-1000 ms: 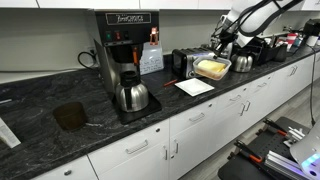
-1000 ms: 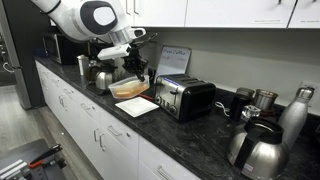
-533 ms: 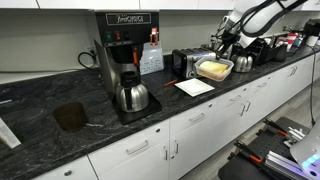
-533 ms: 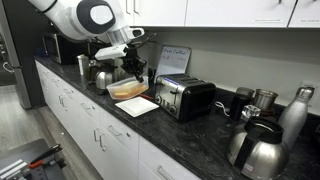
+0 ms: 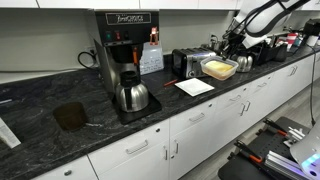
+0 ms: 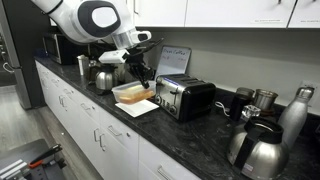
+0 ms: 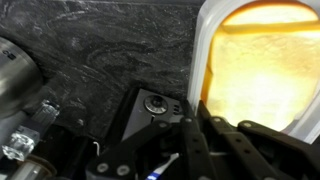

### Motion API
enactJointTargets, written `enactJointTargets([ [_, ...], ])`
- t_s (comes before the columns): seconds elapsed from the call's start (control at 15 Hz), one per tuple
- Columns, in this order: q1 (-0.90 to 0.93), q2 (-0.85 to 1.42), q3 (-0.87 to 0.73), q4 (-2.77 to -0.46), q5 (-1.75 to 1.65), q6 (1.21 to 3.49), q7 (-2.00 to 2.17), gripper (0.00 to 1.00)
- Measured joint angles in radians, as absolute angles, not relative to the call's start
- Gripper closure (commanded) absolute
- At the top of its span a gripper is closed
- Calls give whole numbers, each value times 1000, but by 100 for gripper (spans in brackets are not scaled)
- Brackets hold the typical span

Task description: Move the lunchbox containing bread to the right side of the countertop

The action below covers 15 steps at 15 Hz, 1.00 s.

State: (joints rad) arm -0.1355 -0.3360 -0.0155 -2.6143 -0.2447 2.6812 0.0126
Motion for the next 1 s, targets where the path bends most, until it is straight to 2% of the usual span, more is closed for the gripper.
enactJointTargets([
  [0.27,-216,-342,-62,-2649,-245,2684,103,98],
  [0.33,-235,-346,-69,-2660,-245,2686,122,93],
  [0.8,-264,-364,-69,-2682,-248,2695,156,93],
  [0.87,-264,-364,-69,-2682,-248,2696,157,98],
  [1.0,-264,-363,-69,-2682,-239,2695,160,98],
])
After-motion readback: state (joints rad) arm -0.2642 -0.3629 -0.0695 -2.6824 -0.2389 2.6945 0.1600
